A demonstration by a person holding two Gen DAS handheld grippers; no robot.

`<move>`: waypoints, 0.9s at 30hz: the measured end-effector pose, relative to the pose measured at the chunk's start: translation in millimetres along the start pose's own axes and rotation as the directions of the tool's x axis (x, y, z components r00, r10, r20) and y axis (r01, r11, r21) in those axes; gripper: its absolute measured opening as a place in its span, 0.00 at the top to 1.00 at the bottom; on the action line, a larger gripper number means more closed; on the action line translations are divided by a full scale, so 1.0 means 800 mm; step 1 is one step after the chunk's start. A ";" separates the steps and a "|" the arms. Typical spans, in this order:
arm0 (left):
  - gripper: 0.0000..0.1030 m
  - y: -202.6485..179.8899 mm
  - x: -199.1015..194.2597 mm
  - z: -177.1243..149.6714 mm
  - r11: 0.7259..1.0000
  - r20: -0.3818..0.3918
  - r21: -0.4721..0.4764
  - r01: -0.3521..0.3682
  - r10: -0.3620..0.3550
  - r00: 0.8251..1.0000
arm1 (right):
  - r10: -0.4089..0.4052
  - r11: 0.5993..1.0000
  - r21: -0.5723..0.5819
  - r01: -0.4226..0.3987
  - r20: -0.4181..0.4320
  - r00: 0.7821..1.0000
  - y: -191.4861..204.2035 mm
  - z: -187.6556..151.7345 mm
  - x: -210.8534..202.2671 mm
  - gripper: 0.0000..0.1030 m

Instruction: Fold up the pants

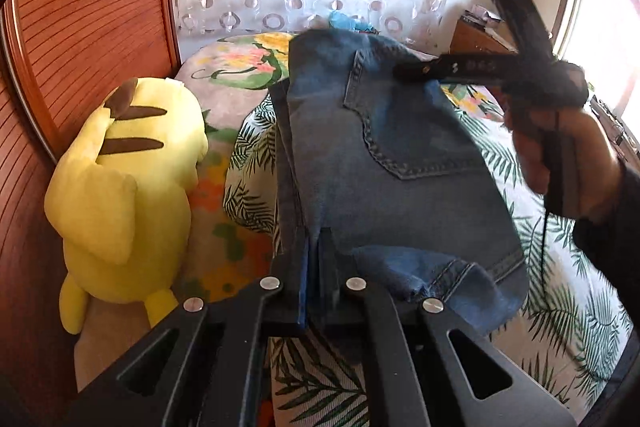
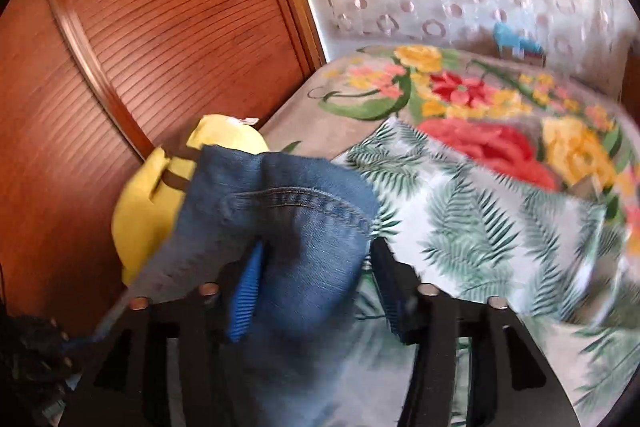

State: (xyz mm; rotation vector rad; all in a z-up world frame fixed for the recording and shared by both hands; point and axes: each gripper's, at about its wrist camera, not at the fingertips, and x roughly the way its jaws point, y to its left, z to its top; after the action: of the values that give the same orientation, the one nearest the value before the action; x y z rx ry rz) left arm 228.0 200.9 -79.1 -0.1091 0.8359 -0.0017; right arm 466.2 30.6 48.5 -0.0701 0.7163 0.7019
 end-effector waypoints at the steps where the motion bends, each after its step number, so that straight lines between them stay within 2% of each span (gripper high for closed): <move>1: 0.96 -0.001 0.000 -0.003 1.000 0.002 0.000 -0.004 0.004 1.000 | -0.002 1.000 -0.007 0.002 0.002 1.000 -0.004 0.000 -0.001 0.38; 4: 0.96 -0.001 -0.001 -0.009 1.000 0.008 0.000 -0.019 0.019 1.000 | -0.057 0.998 0.003 0.057 0.035 0.998 -0.011 0.000 -0.006 0.38; 9: 0.95 -0.006 -0.020 -0.014 0.999 0.033 -0.015 -0.051 0.051 0.998 | -0.077 0.997 0.007 0.076 0.053 0.996 -0.006 -0.024 -0.033 0.38; 15: 0.95 -0.026 -0.064 -0.016 0.994 0.101 0.010 -0.113 0.111 0.989 | -0.094 0.995 -0.033 0.099 0.117 0.989 0.014 -0.087 -0.131 0.38; 17: 0.94 -0.038 -0.082 -0.016 0.993 0.126 0.010 -0.114 0.112 0.986 | -0.096 0.994 -0.041 0.103 0.135 0.986 0.016 -0.112 -0.166 0.38; 18: 0.92 -0.044 -0.088 -0.016 0.993 0.137 0.009 -0.116 0.113 0.984 | -0.100 0.993 -0.041 0.107 0.147 0.984 0.016 -0.125 -0.184 0.38; 20: 0.81 -0.063 -0.107 -0.018 0.993 0.174 0.022 -0.114 0.109 0.979 | -0.107 0.993 -0.035 0.114 0.166 0.980 0.015 -0.151 -0.217 0.38; 24: 0.73 -0.105 -0.137 -0.022 0.995 0.226 0.052 -0.082 0.068 0.972 | -0.121 0.992 -0.008 0.125 0.202 0.972 0.013 -0.198 -0.278 0.38; 26: 0.57 -0.126 -0.151 -0.025 0.997 0.249 0.059 -0.056 0.040 0.968 | -0.125 0.992 0.012 0.125 0.222 0.967 0.018 -0.219 -0.309 0.38; 27: 0.54 -0.137 -0.157 -0.027 0.997 0.262 0.066 -0.037 0.019 0.965 | -0.129 0.992 0.019 0.128 0.234 0.964 0.019 -0.228 -0.324 0.38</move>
State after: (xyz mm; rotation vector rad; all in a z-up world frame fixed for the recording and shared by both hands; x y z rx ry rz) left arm 132.0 95.4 10.2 -0.0298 0.5728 0.0096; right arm 212.0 -157.4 73.4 -0.0287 0.4814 0.5730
